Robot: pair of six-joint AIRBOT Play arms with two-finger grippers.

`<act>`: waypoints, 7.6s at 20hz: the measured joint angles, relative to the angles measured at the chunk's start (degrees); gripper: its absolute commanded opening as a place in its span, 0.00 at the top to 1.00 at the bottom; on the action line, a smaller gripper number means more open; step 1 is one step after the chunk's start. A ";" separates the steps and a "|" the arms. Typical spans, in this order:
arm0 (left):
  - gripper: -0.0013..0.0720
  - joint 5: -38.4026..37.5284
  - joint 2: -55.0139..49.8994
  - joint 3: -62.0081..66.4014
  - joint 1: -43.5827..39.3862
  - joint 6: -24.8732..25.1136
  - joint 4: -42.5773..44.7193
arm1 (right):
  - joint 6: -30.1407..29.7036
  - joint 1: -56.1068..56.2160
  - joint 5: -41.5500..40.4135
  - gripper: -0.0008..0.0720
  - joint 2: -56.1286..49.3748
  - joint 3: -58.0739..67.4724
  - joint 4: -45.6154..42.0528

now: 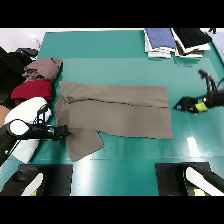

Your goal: Fold the shirts.

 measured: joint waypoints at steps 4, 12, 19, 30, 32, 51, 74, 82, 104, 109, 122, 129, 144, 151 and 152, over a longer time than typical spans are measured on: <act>0.95 -0.59 0.00 2.43 -0.11 1.29 0.74 | -0.07 -6.93 0.22 0.32 -2.03 -10.71 -1.99; 0.95 -1.20 0.00 3.74 -0.11 2.12 1.44 | -1.90 -2.36 -5.46 0.97 -7.13 -18.45 3.63; 0.95 -13.51 8.48 7.61 -0.11 1.99 4.98 | -3.08 0.52 -1.38 0.97 4.02 -14.71 -0.55; 0.95 -14.29 8.04 11.76 -0.11 4.15 2.03 | -3.10 -1.46 5.55 0.97 11.72 -5.53 -6.95; 0.95 -9.03 3.37 14.25 -0.04 4.72 3.37 | -3.06 -1.49 4.04 0.97 7.04 -1.31 -6.88; 0.95 9.25 -28.02 32.57 0.00 9.70 -0.09 | -6.80 -7.02 -3.96 0.25 -23.58 17.92 8.50; 0.95 14.25 -57.35 54.86 -28.06 6.40 -6.36 | -9.51 6.62 2.10 0.97 -21.66 31.26 22.71; 0.95 14.16 -61.88 58.82 -29.90 6.27 -6.91 | -3.93 21.05 1.22 0.97 -17.46 42.69 24.57; 0.95 1.25 -25.22 61.48 1.42 5.01 7.21 | -6.56 57.96 -25.79 0.52 -36.81 51.01 22.03; 0.95 1.42 -24.74 59.98 -1.99 6.45 7.52 | -3.34 44.59 -20.61 0.21 -30.38 35.23 16.22; 0.95 2.08 -24.72 59.49 -4.57 8.31 7.08 | -5.55 39.28 -20.96 0.63 -45.66 26.75 32.76; 0.95 1.84 -24.72 59.49 -6.23 8.35 3.85 | -6.34 44.46 -24.00 0.97 -49.00 36.00 29.68; 0.95 2.10 -24.70 59.49 -16.59 8.00 4.33 | -3.28 -8.72 -22.03 0.97 -12.04 14.99 6.91; 0.95 3.41 -24.70 59.49 -16.76 6.62 4.37 | -3.17 -34.47 -24.00 0.97 -4.09 3.85 4.46; 0.95 3.41 -24.70 59.49 -16.76 6.56 4.35 | -3.04 -35.47 -24.22 0.97 -3.52 2.38 3.78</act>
